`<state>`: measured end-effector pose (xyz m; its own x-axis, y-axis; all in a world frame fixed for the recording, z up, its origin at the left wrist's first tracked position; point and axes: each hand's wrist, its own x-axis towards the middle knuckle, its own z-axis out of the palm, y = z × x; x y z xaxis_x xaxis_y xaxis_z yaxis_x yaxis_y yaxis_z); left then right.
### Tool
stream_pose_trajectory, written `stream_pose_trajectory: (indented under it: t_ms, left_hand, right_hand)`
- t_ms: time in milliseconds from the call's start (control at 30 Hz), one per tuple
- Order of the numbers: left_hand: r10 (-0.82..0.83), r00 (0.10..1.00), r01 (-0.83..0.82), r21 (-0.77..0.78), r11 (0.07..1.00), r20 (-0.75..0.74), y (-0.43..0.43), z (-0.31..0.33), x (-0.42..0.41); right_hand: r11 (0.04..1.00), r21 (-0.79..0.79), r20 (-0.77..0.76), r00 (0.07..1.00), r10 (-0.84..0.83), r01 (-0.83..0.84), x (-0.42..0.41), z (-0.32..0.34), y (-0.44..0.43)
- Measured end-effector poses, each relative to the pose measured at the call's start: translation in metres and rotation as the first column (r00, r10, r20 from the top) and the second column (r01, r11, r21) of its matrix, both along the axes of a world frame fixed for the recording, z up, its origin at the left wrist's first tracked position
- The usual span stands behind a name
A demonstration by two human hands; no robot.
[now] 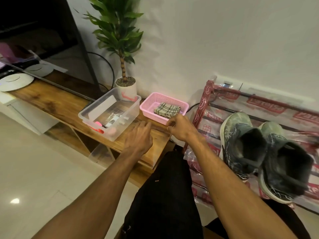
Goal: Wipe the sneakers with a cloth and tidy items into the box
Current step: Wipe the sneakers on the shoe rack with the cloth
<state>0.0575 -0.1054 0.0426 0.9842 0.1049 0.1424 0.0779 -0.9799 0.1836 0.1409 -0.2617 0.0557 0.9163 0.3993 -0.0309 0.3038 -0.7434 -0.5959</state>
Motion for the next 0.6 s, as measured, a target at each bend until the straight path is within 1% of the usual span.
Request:
stream_pose_trajectory:
  t_ms: [133,367,467,600]
  left_hand:
    - [-0.069,0.998,0.069,-0.104,0.992,0.001,-0.011,-0.001,0.014]
    - [-0.121,0.993,0.118,-0.244,0.963,0.003,-0.012,-0.011,0.037]
    - [-0.149,0.989,0.138,-0.263,0.955,-0.023,-0.007,-0.015,0.047]
    - [-0.178,0.983,0.163,-0.247,0.955,-0.039,0.002,-0.025,0.061]
  right_hand:
    - [0.998,-0.001,0.038,0.997,-0.061,0.061,0.002,-0.007,-0.007]
    - [0.992,0.031,0.066,0.990,-0.121,0.120,0.013,-0.018,0.005]
    - [0.992,0.023,0.076,0.989,-0.126,0.124,0.024,-0.028,0.014]
    - [0.987,0.026,0.102,0.982,-0.160,0.158,0.045,-0.035,0.024]
